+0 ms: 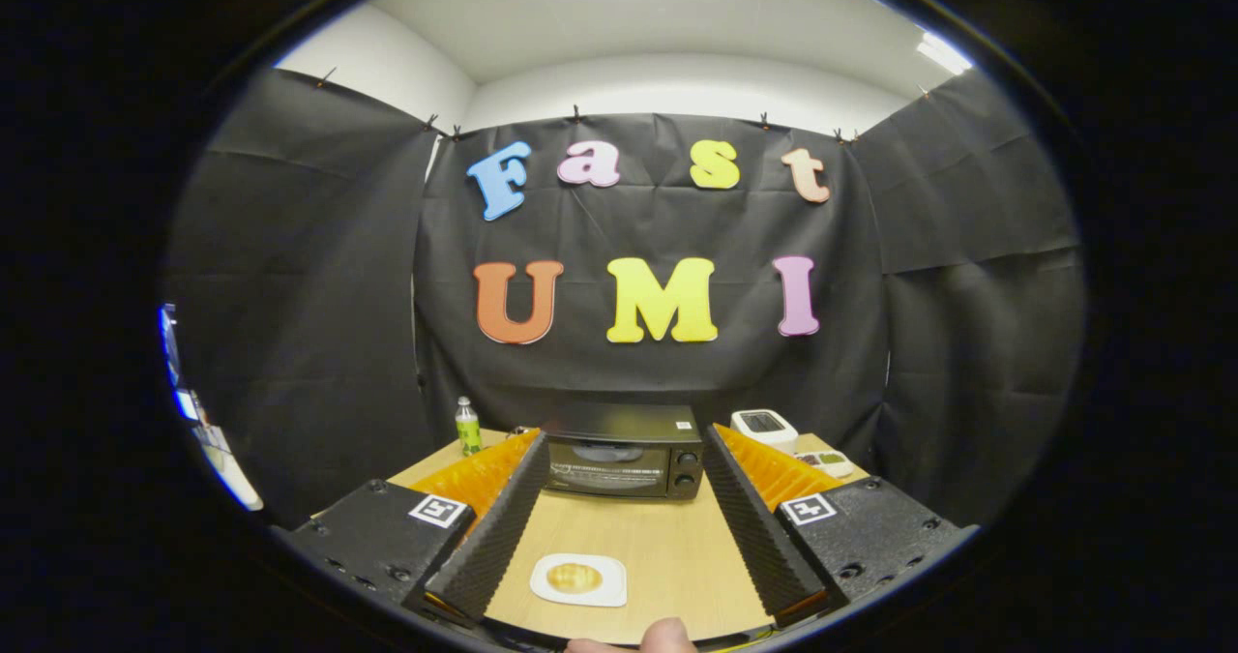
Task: Open the toaster oven, put the food inside, and close the toaster oven door.
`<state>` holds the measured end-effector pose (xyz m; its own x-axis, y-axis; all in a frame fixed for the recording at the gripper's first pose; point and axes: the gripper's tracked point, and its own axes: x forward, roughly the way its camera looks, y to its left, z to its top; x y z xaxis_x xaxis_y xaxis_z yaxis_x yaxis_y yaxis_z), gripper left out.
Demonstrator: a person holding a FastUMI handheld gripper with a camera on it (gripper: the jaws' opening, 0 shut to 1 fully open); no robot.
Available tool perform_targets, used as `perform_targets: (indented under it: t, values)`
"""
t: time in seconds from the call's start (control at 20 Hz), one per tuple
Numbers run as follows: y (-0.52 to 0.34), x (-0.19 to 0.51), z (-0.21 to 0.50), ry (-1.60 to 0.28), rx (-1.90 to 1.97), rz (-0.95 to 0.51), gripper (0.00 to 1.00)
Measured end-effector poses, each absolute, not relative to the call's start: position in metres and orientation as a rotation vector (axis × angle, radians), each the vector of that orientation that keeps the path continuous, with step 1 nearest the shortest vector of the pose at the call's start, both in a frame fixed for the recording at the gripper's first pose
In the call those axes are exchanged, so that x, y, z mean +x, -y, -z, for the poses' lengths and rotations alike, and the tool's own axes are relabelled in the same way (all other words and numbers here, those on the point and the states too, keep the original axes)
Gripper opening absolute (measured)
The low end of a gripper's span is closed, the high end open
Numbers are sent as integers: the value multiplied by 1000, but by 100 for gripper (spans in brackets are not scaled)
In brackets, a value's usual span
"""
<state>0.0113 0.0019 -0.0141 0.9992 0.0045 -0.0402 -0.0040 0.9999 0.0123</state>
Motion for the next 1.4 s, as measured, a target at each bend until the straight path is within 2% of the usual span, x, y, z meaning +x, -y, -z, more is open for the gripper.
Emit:
perform_targets:
  t: [0.6,1.05,1.4]
  values:
    - [-11,29,25,-41,-34,2,100]
    - [-12,97,9,24,-35,34,100]
    - [-19,184,-2,56,-7,9,100]
